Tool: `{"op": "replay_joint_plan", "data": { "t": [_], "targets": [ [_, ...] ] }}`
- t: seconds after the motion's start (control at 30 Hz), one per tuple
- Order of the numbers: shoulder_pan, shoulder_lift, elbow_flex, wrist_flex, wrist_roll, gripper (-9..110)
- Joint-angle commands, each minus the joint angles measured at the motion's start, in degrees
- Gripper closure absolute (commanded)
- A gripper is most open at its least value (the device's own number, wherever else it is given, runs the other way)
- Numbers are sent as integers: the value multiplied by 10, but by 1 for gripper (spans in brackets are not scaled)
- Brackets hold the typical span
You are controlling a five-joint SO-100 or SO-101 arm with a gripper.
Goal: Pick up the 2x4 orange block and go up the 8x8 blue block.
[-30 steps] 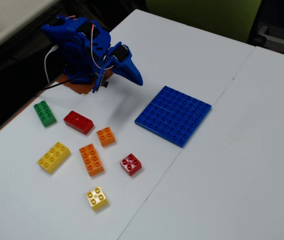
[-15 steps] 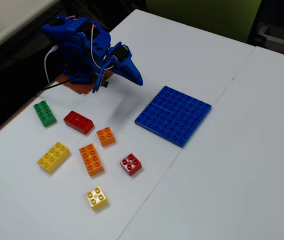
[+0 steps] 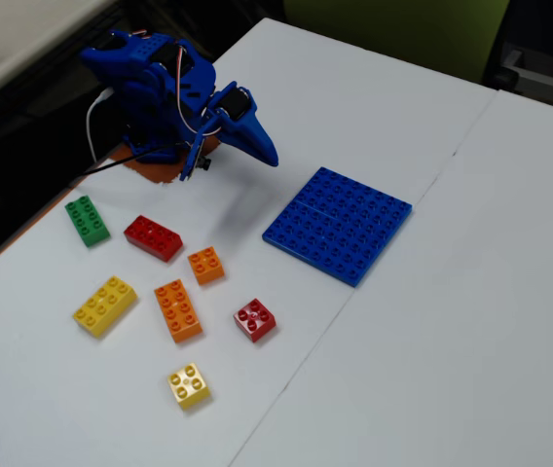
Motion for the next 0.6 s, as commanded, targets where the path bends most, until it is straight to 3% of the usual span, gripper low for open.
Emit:
{"op": "replay_joint_plan", "data": {
  "t": [0.0, 0.57],
  "targets": [
    [3, 24, 25, 3, -3, 101],
    [6, 24, 25, 3, 0, 101]
  ]
}}
